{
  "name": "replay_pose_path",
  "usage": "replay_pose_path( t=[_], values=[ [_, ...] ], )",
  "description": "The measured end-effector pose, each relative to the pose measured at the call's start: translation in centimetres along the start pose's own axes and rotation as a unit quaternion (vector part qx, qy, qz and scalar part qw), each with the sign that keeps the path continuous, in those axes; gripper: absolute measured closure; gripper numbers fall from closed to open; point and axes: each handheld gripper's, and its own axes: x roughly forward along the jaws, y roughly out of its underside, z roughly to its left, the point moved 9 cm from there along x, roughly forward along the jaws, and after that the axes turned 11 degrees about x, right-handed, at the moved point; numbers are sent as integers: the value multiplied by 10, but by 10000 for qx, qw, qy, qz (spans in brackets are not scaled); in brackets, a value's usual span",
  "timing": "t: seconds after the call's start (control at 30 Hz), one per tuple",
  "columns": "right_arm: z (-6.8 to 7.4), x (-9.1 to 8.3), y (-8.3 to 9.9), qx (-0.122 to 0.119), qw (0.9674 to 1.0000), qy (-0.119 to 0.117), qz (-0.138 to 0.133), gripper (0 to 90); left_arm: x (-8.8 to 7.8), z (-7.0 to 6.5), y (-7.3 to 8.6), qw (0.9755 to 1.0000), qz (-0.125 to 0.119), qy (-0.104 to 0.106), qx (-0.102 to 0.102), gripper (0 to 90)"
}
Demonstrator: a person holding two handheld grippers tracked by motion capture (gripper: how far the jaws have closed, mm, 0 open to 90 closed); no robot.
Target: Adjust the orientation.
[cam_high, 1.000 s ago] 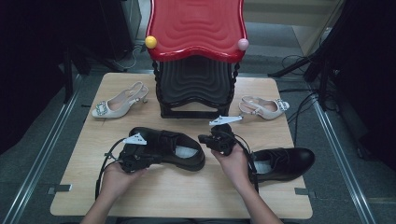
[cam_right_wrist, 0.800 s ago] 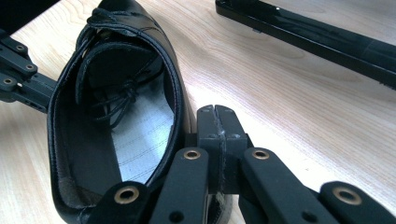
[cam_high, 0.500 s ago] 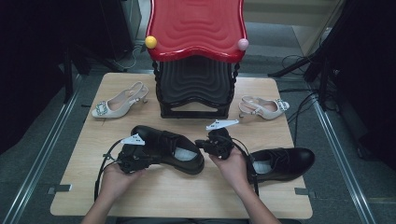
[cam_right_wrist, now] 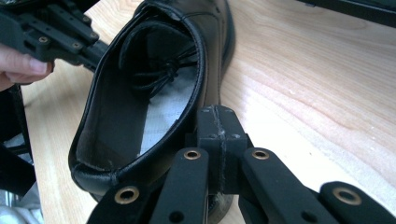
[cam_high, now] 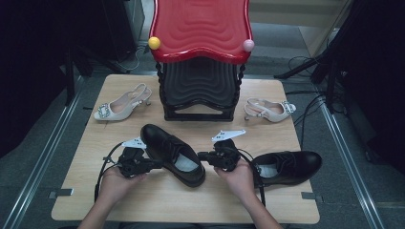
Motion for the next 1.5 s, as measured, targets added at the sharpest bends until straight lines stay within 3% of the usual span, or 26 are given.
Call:
replay_pose_path(
  t=[0.23,0.57,0.9,1.23,1.5],
  values=[
    [7,-4,10,1,10000,-15,58,900,5,0,-2,9998,177,68,43,894],
    [15,-9,20,107,9999,-98,87,900,10,1,-8,9996,240,118,106,896],
    [23,-12,29,-25,10000,-11,89,900,16,2,-14,9995,241,176,124,898],
    [28,-12,34,18,10000,-46,81,900,21,3,-19,9996,173,222,68,899],
    [34,-13,39,-61,9998,-74,168,900,28,4,-26,9997,168,115,162,899]
  ],
)
